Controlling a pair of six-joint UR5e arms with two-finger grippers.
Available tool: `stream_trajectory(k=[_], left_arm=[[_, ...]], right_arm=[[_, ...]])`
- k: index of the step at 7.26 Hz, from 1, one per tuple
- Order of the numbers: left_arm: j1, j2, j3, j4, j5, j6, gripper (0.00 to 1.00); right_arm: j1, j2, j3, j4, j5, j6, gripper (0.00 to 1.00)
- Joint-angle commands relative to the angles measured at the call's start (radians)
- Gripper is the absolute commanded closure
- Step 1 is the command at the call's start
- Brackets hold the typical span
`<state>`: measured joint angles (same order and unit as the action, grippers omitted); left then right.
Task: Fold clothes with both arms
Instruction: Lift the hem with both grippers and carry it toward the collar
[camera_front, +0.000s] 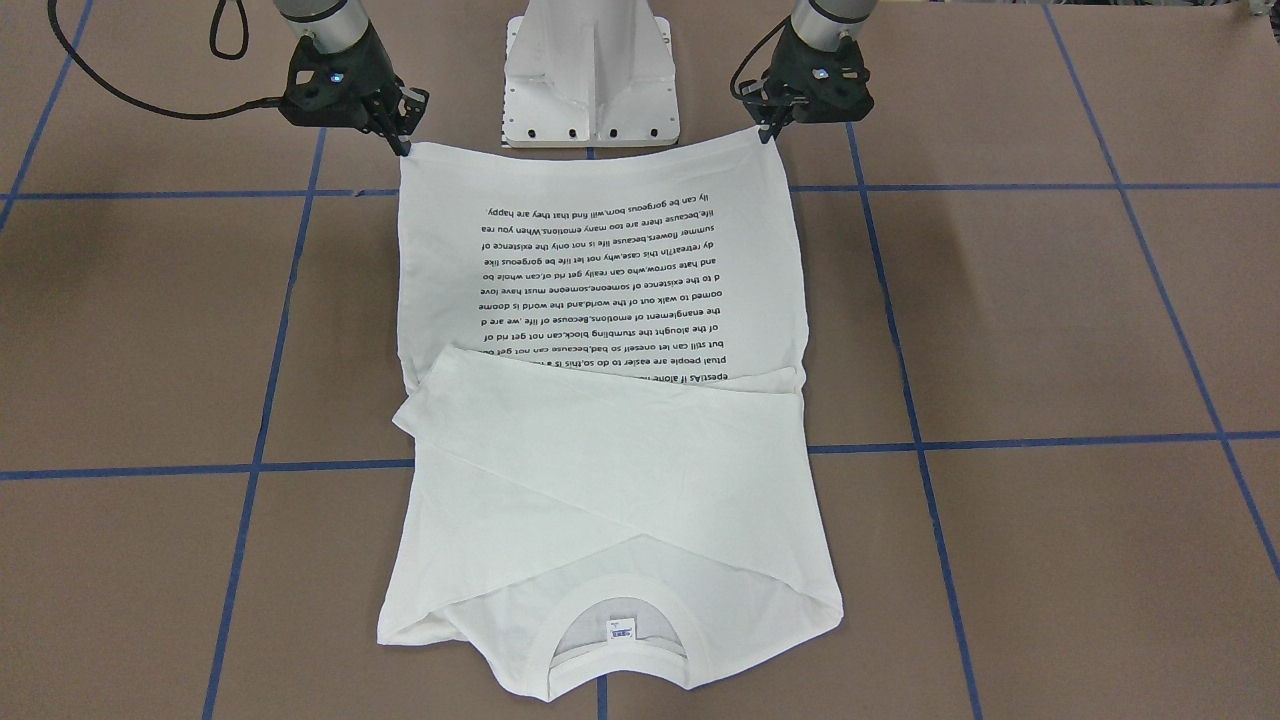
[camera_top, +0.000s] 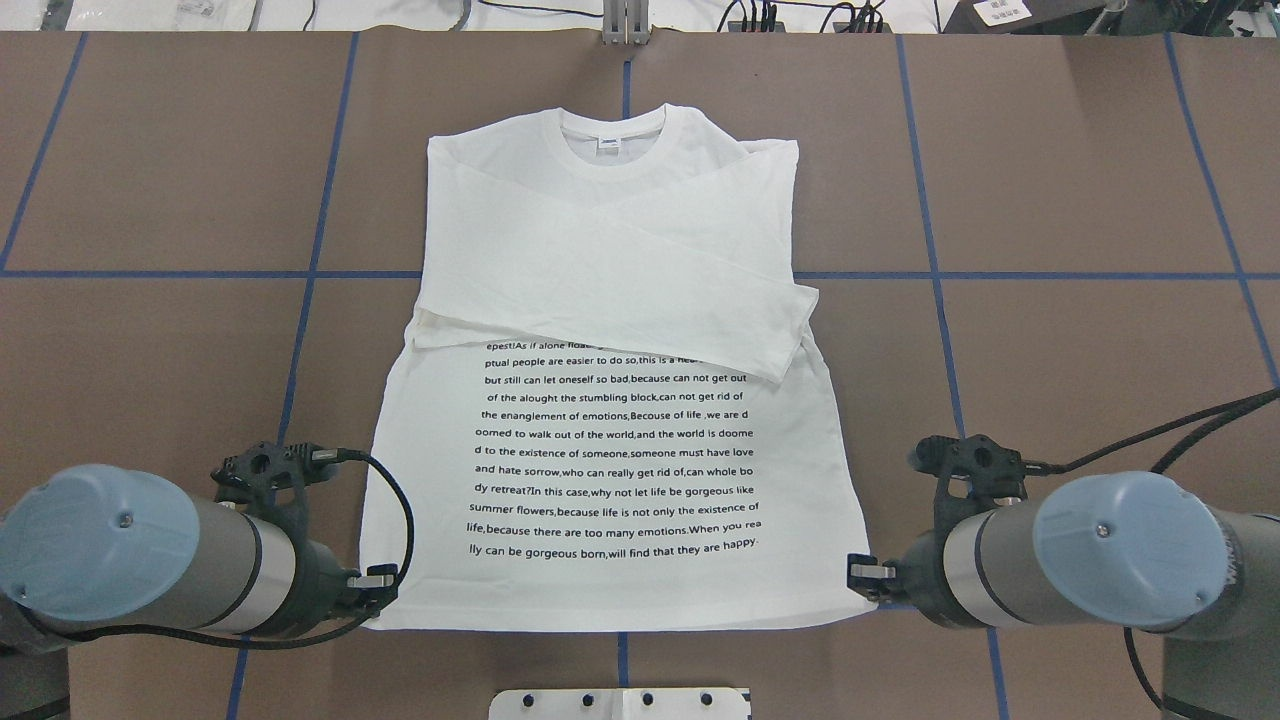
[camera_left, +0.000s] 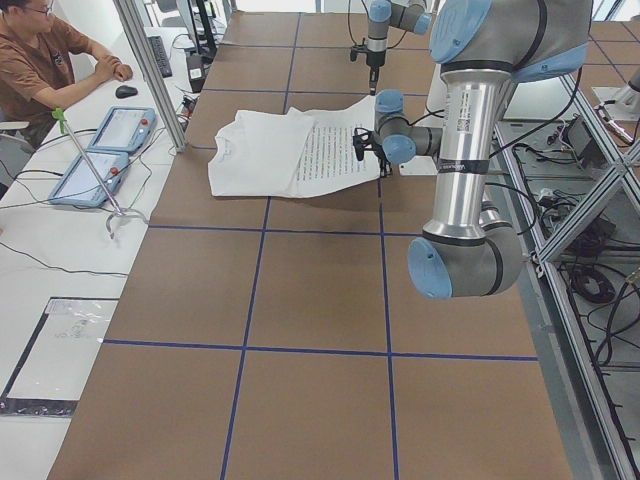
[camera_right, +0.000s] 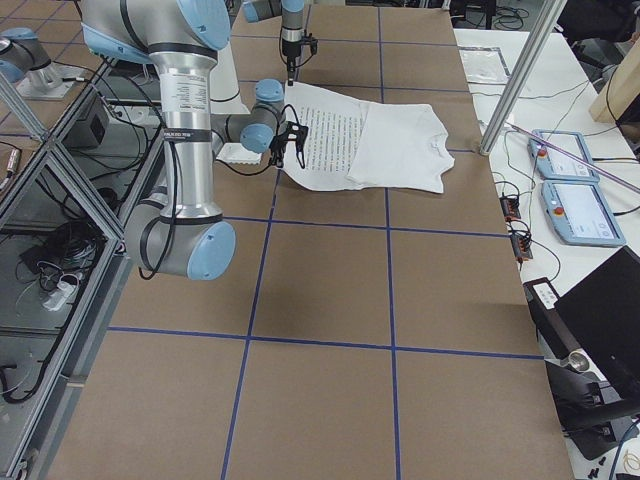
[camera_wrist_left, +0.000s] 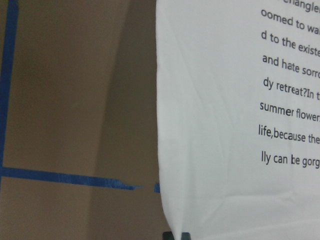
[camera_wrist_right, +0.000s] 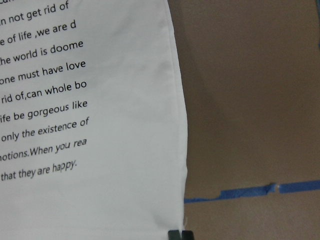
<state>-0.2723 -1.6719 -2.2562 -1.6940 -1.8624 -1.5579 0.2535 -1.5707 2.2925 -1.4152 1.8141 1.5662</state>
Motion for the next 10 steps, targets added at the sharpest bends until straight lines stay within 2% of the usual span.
stream_trajectory(k=[1,3,4,5,6,8,10], left_arm=[[0.074,0.000,-0.083,0.045,-0.024,-0.013,1.00],[0.119,-0.003,-0.190,0.146,-0.064,-0.014,1.00],[0.128,-0.006,-0.197,0.151,-0.067,-0.027,1.00],[0.127,-0.009,-0.197,0.151,-0.067,-0.042,1.00],[0.114,-0.014,-0.195,0.151,-0.067,-0.040,1.00],[0.011,-0.055,-0.169,0.149,-0.066,-0.021,1.00],[-0.173,-0.147,-0.090,0.155,-0.086,0.068,1.00]], right_arm=[[-0.089,-0.078,0.092,-0.001,0.053,-0.005,1.00],[-0.105,-0.091,0.149,-0.002,0.164,-0.005,1.00],[-0.103,-0.088,0.163,-0.001,0.203,-0.003,1.00],[-0.080,-0.080,0.163,-0.001,0.203,-0.005,1.00],[-0.010,-0.066,0.157,0.001,0.205,-0.005,1.00],[0.111,-0.005,0.116,0.001,0.203,-0.006,1.00],[0.223,0.116,0.018,0.002,0.209,-0.006,1.00]])
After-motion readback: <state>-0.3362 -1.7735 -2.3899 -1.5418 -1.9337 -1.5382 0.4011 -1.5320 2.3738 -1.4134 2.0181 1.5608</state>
